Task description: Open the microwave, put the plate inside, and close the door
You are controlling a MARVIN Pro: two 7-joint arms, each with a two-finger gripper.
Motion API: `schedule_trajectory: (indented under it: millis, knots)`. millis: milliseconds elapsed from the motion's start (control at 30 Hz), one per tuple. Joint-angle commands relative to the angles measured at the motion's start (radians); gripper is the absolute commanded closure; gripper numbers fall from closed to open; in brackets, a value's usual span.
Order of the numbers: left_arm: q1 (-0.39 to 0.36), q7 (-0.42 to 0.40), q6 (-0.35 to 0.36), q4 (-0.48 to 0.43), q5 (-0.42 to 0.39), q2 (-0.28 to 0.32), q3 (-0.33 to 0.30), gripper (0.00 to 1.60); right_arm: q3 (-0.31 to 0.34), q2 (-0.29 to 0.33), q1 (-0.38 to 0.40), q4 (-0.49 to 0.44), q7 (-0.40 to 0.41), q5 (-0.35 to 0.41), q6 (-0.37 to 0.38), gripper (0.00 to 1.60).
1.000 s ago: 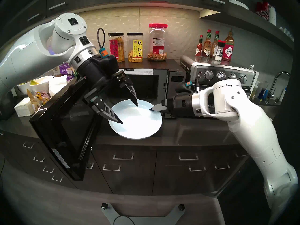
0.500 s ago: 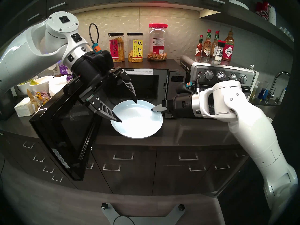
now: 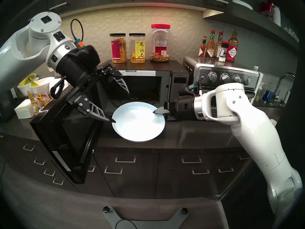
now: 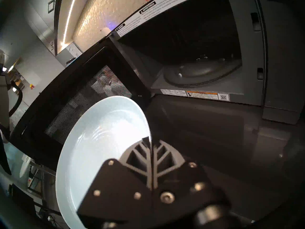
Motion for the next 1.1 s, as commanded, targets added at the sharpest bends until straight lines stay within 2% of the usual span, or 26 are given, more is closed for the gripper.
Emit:
schedule_trajectory:
  millis: [0, 167, 300, 433, 733, 1067]
  knots:
    - [-0.005, 0.035, -0.006, -0.046, -0.021, 0.111, -0.032, 0.00, 0.009, -0.006, 0.012, -0.001, 0.005, 0.000, -0.005, 1.60]
    - [0.002, 0.082, -0.015, -0.078, -0.030, 0.179, -0.040, 0.00, 0.010, -0.006, 0.013, 0.000, 0.006, -0.002, -0.003, 1.60]
    - [0.015, 0.112, -0.020, -0.070, -0.035, 0.211, -0.047, 0.00, 0.011, -0.005, 0.012, 0.000, 0.007, -0.002, -0.001, 1.60]
    - [0.026, 0.160, -0.043, -0.078, -0.048, 0.268, -0.046, 0.00, 0.012, -0.005, 0.011, 0.001, 0.008, -0.002, -0.001, 1.60]
    - [0.063, 0.239, -0.081, -0.061, -0.112, 0.314, -0.057, 0.00, 0.014, -0.001, 0.006, 0.010, 0.016, -0.008, -0.001, 1.60]
    - [0.081, 0.308, -0.108, -0.055, -0.248, 0.343, -0.092, 0.00, 0.017, 0.004, -0.001, 0.011, 0.026, -0.015, -0.002, 1.60]
